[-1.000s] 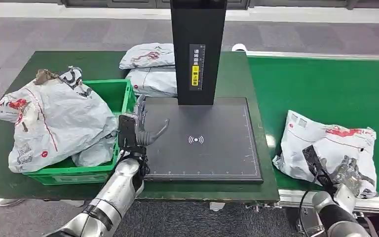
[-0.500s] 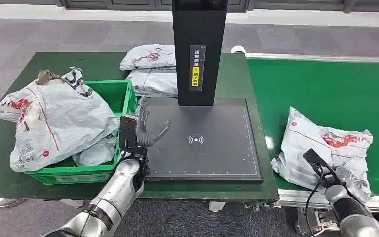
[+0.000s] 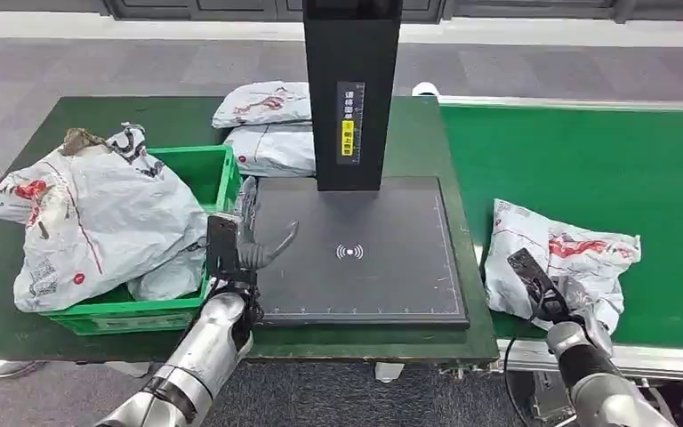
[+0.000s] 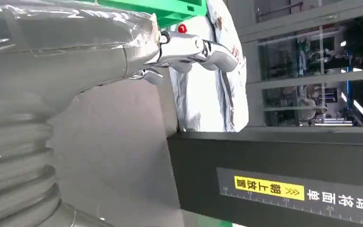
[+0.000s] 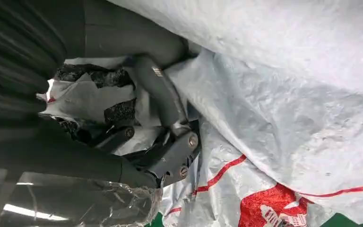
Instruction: Moved the parcel from conveyor to table for the left to box.
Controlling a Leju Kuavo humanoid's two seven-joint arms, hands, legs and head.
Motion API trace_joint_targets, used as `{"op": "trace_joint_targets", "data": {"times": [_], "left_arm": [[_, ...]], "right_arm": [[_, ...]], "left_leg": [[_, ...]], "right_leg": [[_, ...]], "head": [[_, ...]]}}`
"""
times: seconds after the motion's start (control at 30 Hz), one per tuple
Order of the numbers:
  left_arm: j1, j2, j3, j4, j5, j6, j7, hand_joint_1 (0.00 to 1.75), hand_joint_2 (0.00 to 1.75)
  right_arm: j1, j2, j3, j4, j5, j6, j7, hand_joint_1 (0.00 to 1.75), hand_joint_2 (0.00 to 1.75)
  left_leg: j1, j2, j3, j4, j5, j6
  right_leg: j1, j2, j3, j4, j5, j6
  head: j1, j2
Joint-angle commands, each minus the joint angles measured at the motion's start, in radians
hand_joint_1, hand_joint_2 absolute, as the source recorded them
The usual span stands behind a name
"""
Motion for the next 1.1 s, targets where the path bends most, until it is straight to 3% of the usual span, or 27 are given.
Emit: {"op": "trace_joint_targets", "data": {"times": [0.03,0.1,0.13,0.27,0.47,0.53,0.67,1.1], "left_arm": [[-0.008,0.025,0.014,0.015,-0.001,0.003,0.007,0.0,1.75],[-0.007,0.025,0.016,0.014,-0.002,0.006,0.009,0.0,1.75],[0.0,0.023,0.026,0.007,-0.003,0.013,0.011,0.0,1.75],[0.002,0.02,0.031,0.004,-0.01,0.011,0.009,0.0,1.75],[-0.012,0.014,0.041,0.011,-0.015,0.013,-0.004,0.0,1.75],[-0.016,0.015,0.04,0.021,-0.013,0.003,-0.01,0.0,1.75],[-0.033,0.01,0.035,0.048,-0.002,0.001,-0.03,0.0,1.75],[-0.037,0.005,0.034,0.049,0.001,0.007,-0.032,0.0,1.75]], "right_arm": [[-0.026,0.045,-0.053,0.044,-0.007,0.005,-0.004,1.75,1.75],[-0.025,0.049,-0.066,0.033,-0.019,-0.021,-0.053,1.75,1.75],[-0.039,0.07,-0.094,0.006,-0.054,-0.11,-0.22,1.75,1.75],[-0.067,0.155,-0.117,-0.119,-0.153,-0.123,-0.46,1.75,1.75],[-0.033,0.221,0.022,-0.345,-0.306,-0.103,-0.561,1.75,1.75],[-0.002,0.23,0.134,-0.492,-0.385,-0.088,-0.621,1.75,1.75],[0.045,0.183,0.345,-0.701,-0.513,-0.069,-0.522,1.75,1.75],[0.033,0.184,0.374,-0.683,-0.527,-0.087,-0.533,1.75,1.75]], "left_leg": [[0.0,0.003,0.001,-0.001,-0.001,0.0],[0.0,0.004,0.001,-0.002,-0.001,0.0],[0.0,0.003,0.001,-0.001,-0.001,0.0],[-0.001,0.008,-0.001,-0.001,-0.001,-0.001],[-0.001,0.004,-0.004,0.0,0.0,-0.002],[0.0,0.005,-0.003,0.0,-0.001,-0.002],[0.0,0.003,-0.005,0.0,-0.001,-0.002],[0.0,-0.002,-0.004,-0.001,0.0,-0.002]], "right_leg": [[0.0,0.001,0.0,-0.001,0.0,-0.001],[0.0,0.001,0.001,-0.002,0.0,-0.002],[0.0,0.001,0.0,-0.001,0.0,-0.001],[0.0,0.006,-0.003,0.0,0.001,-0.002],[0.0,0.003,-0.007,0.003,0.0,-0.002],[0.0,0.003,-0.007,0.003,-0.001,-0.003],[0.0,0.002,-0.008,0.005,-0.002,-0.004],[0.0,-0.002,-0.006,0.003,-0.003,-0.005]], "head": [[0.0,0.0],[0.0,0.0],[0.0,0.0],[0.0,0.0],[0.0,0.0],[0.0,0.0],[0.0,0.0],[0.0,0.0]]}}
